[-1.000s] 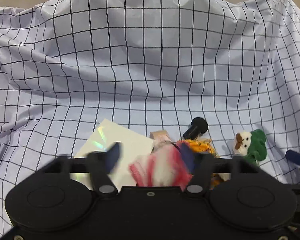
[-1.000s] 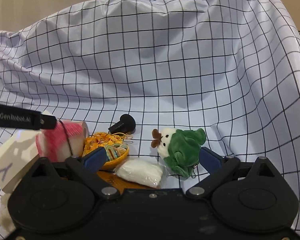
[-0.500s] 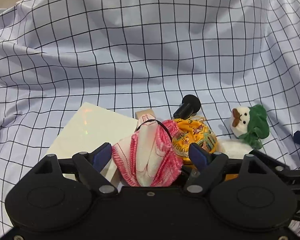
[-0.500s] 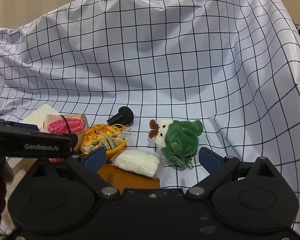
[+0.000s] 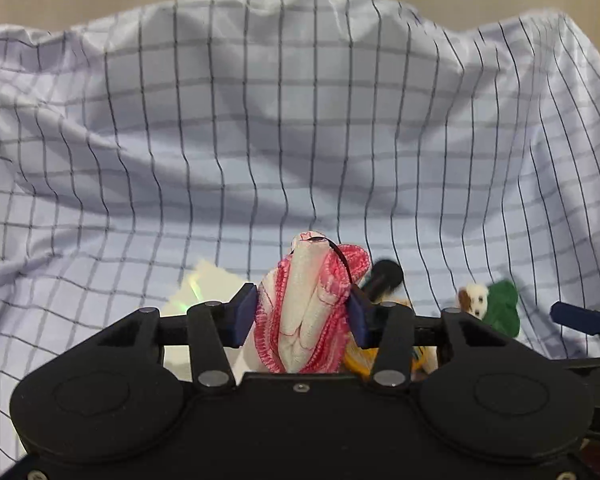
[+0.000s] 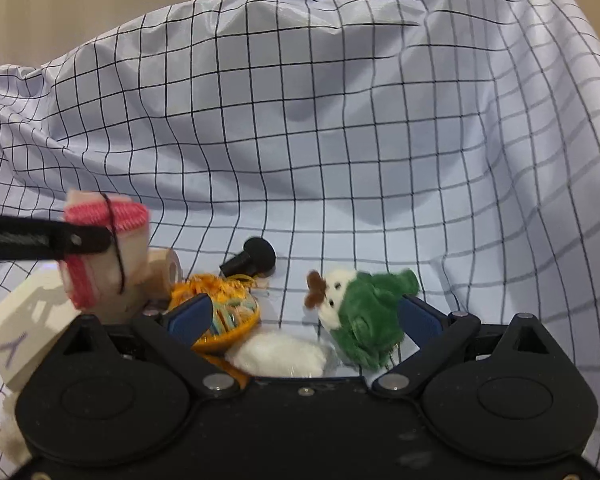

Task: Organize soft objects
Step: 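Lift the cloth with the left gripper while the right gripper grasps the black cylinder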

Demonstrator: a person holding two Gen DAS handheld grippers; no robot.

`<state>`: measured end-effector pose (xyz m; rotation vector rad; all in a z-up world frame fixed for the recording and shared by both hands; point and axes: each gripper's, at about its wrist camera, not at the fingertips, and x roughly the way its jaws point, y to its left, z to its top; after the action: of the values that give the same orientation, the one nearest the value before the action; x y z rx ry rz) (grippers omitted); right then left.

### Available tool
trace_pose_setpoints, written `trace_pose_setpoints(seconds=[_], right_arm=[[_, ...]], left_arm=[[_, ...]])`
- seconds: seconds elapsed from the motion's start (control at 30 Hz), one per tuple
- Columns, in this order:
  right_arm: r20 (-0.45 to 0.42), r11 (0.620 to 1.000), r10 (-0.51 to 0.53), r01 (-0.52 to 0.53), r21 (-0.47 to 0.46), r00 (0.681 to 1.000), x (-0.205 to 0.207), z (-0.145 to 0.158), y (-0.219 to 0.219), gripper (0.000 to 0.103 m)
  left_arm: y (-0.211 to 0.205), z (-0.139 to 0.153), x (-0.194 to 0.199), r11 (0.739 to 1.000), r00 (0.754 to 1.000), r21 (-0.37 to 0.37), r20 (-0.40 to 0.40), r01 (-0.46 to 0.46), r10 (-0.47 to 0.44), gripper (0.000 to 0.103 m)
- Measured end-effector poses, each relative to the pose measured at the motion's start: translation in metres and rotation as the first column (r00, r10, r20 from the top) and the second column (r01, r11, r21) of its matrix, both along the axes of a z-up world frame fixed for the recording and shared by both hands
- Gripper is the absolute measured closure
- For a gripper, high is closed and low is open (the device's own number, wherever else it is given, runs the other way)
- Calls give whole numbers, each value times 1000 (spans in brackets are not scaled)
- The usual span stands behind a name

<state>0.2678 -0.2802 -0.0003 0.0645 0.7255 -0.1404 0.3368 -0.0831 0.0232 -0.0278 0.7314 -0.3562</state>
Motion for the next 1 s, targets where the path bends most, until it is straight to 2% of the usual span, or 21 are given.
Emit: trace_pose_setpoints(seconds=[0.2,0.5,0.73,0.9,1.0], right_arm=[[-32,997,64,-66,-44,997,50,1,8,4],[-132,977,165,-180,-111,977,126,-20,30,4],[-188,953,254,-278,-116,949,148,-41,46,5],[-242,953,259,-289,-94,935,159,-57,46,10],[-270,958,238,-271,-90,933,165,-67,42,19]], left_arm=[[16,2,9,999,999,-6,-16,-52,51,56],[24,-5,11,999,998,-18,-43,-49,49,56],[27,-5,11,998,998,-35,-54,-45,43,56],[29,-5,12,998,997,-46,-59,-42,39,56],[30,-5,11,998,997,-50,-62,-39,35,56]])
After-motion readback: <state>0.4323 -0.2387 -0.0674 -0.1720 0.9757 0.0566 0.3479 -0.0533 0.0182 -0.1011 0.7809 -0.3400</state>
